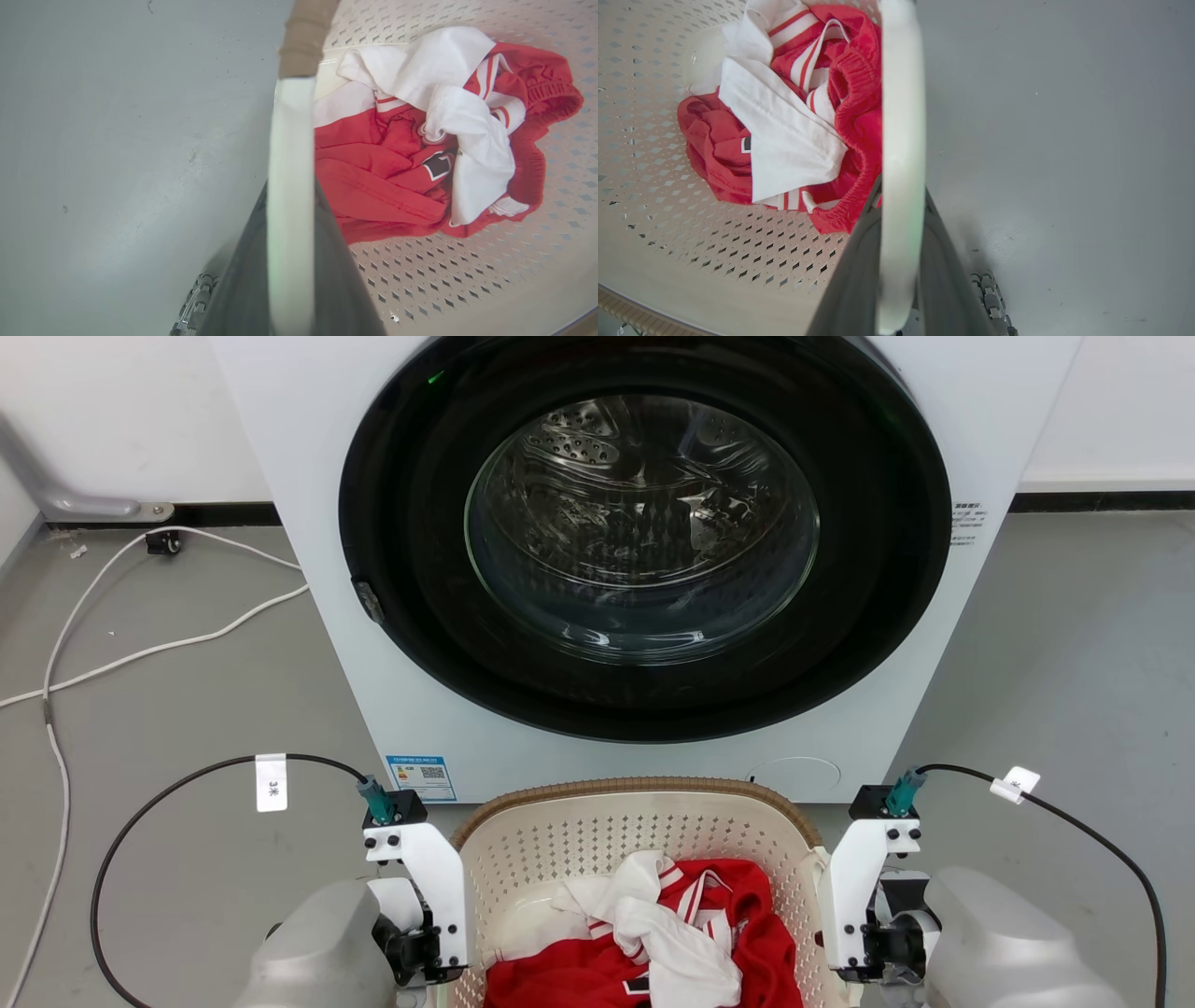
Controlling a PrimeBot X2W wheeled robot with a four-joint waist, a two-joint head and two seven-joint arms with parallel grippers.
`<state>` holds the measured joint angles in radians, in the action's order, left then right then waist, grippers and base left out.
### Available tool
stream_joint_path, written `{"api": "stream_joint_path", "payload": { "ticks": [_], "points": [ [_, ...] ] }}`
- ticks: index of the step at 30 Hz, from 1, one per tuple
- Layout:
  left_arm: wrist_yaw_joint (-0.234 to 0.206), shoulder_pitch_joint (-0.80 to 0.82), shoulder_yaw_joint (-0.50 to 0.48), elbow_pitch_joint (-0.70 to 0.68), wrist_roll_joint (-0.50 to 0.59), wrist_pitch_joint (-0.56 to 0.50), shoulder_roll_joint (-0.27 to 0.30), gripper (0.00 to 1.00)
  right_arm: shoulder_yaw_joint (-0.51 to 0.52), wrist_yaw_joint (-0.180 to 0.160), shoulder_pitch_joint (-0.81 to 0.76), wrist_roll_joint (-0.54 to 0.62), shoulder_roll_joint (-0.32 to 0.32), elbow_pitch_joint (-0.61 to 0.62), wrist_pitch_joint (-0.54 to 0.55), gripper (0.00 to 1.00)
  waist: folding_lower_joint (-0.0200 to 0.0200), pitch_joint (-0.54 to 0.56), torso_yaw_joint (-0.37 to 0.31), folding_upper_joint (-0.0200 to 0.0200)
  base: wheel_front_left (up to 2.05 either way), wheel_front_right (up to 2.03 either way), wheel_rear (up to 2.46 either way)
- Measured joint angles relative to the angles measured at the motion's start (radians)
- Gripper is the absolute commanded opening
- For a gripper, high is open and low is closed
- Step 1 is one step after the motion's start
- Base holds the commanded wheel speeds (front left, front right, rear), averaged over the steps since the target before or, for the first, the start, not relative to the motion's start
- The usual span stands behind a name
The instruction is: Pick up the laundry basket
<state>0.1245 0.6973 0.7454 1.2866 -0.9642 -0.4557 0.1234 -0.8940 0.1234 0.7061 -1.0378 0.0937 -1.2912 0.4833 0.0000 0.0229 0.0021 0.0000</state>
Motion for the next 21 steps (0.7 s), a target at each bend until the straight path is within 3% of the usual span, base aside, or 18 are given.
{"api": "stream_joint_path", "payload": {
  "ticks": [21],
  "points": [
    [0.000, 0.000, 0.017, 0.002, -0.025, 0.002, 0.001, 0.00, 0.001, 0.000, 0.002, -0.006, 0.001, -0.002, 0.016, 0.00, 0.0000, -0.002, 0.003, 0.0000, 0.00, 0.00, 0.00]
  ]
}}
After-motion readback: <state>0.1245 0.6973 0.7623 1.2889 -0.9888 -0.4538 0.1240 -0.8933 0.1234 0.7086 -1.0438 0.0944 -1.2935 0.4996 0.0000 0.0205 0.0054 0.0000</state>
